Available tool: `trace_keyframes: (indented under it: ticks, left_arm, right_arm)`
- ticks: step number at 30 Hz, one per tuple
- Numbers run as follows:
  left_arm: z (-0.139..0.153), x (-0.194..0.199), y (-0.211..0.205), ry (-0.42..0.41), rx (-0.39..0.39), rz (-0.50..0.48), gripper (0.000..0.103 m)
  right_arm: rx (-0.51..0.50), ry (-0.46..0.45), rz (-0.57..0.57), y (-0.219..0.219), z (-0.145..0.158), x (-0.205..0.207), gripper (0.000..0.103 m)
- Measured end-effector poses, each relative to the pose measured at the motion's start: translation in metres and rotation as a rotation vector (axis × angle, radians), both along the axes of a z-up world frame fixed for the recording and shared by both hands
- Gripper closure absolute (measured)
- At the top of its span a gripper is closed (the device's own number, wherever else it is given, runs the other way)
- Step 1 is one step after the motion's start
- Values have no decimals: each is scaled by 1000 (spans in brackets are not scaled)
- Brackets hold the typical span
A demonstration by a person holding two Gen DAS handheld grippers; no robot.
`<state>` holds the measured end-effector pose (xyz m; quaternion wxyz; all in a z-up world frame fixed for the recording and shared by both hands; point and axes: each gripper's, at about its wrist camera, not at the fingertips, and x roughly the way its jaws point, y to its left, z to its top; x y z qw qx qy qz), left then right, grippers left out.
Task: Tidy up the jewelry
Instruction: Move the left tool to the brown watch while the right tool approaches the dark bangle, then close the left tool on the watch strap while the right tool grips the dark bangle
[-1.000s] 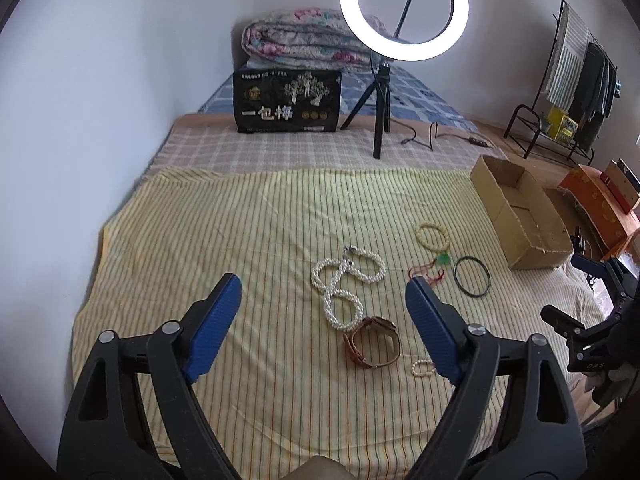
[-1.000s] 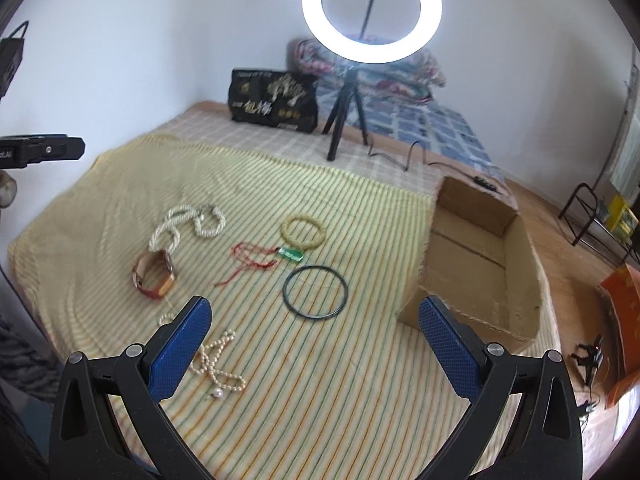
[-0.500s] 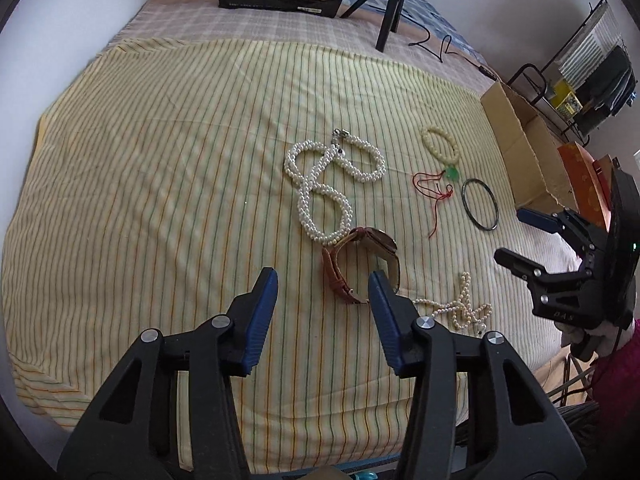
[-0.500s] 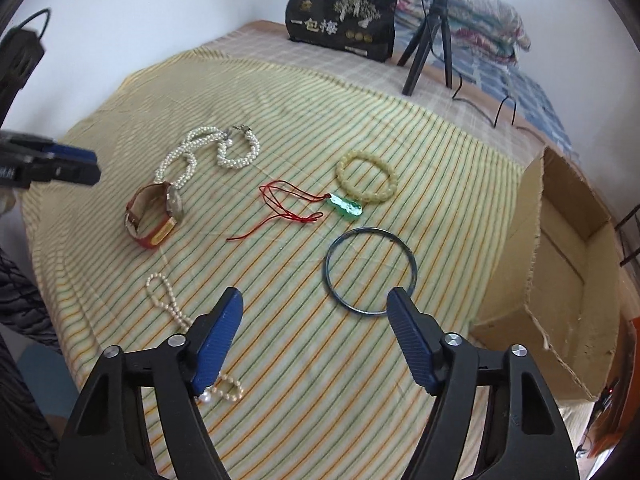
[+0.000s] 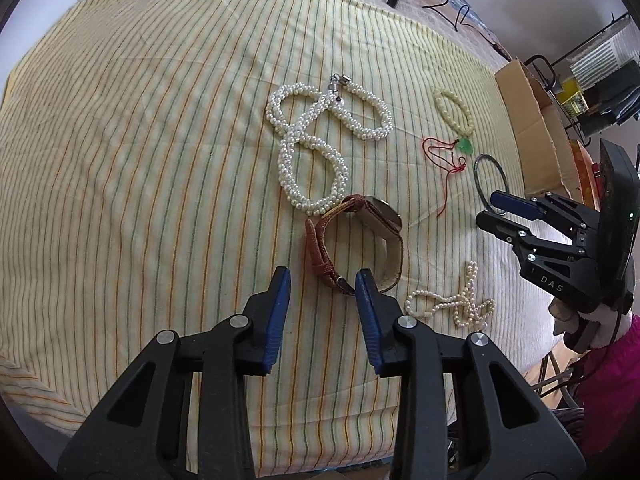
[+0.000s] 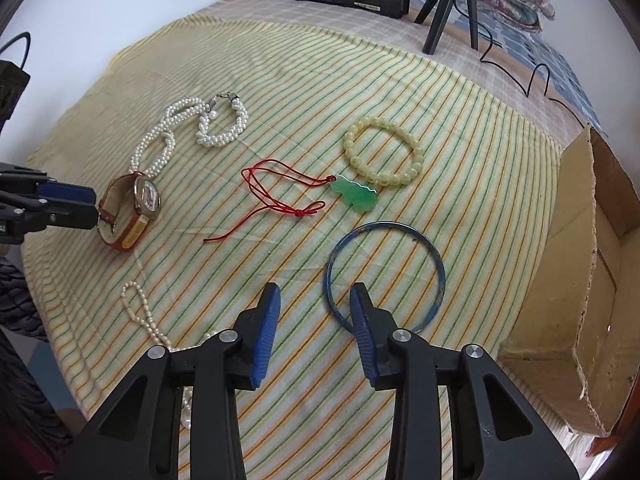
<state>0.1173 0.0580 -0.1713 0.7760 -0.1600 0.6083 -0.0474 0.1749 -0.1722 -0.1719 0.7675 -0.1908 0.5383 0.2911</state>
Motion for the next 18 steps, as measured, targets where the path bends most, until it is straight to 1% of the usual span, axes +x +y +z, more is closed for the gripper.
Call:
trace_keyframes:
  ticks: [5,9,11,13,14,16,17,18]
  left_arm:
    - [-5,4,3,4,-5,15,70]
    - [-9,5,2,9,-8,7,74]
    - [-10,7,0,11,-1,-4,75]
    - [-12,8,-3,15,-4,-14,81]
    - [-13,8,-4,17,-5,-20,85]
    - [-13,8,-5,11,7,-27,86]
    - [-12,8,-6,8,8,-29,87]
    - [-12,9,-6,6,6,-30,89]
  right_arm:
    - [-11,20,-6,3,-5,6,71]
    - [-17,32,-15,4,-10,13,72]
    - [-35,22,-8,7,-12,13,73]
    - [-46,11,1,10,-13,12,76]
    - [-44,12,3,10,-13,12,79]
    - [-41,13,2,12,-12,10,85]
    - [-40,14,0,12,-12,9,91]
    - [-41,12,-4,11,-11,9,94]
